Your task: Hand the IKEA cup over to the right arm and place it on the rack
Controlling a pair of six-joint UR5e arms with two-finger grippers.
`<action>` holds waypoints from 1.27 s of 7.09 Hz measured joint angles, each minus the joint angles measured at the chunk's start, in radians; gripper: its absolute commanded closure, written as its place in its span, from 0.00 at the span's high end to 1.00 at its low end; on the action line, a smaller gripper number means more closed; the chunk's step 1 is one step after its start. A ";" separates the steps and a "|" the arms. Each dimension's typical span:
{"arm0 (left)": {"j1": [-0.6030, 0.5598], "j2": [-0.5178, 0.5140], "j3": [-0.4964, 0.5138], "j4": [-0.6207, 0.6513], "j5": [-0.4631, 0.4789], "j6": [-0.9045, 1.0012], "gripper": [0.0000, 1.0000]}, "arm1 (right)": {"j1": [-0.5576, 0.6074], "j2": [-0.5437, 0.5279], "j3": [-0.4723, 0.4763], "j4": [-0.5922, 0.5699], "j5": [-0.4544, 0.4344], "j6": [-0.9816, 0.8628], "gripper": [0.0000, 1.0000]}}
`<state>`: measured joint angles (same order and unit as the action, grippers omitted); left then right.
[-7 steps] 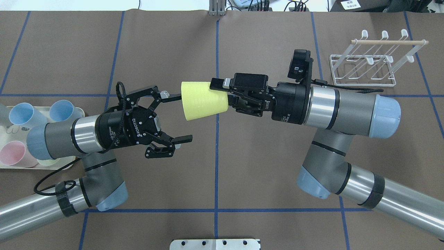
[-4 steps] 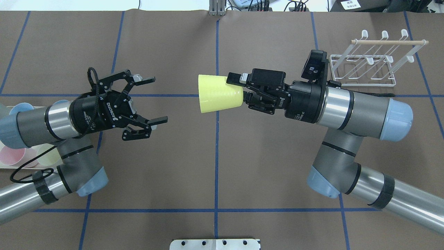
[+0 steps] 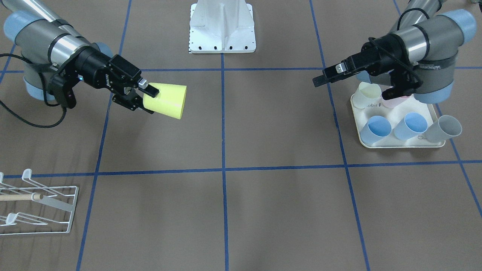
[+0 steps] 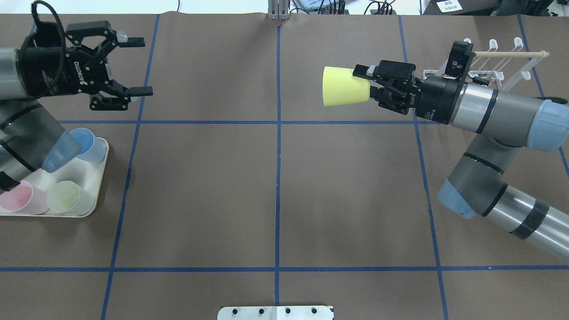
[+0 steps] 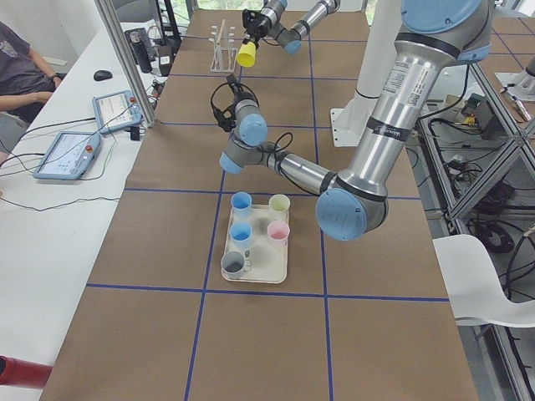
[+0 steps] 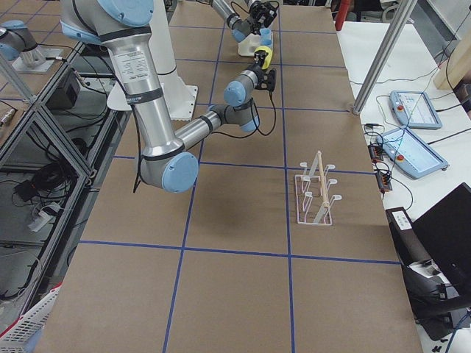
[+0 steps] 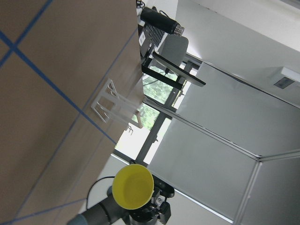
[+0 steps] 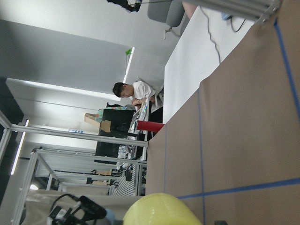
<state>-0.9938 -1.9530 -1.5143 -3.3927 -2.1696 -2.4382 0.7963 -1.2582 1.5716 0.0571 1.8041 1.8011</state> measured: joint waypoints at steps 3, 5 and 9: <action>-0.185 -0.004 -0.002 0.296 -0.245 0.311 1.00 | 0.263 -0.018 -0.022 -0.254 0.344 -0.292 0.13; -0.210 -0.004 -0.002 0.425 -0.282 0.425 1.00 | 0.360 -0.048 -0.004 -0.421 0.421 -0.481 0.12; -0.214 -0.006 -0.002 0.504 -0.281 0.485 1.00 | 0.424 -0.126 0.162 -0.922 0.446 -0.931 0.12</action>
<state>-1.2082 -1.9588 -1.5162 -2.8886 -2.4509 -1.9536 1.2207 -1.3845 1.7332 -0.8649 2.2502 0.8700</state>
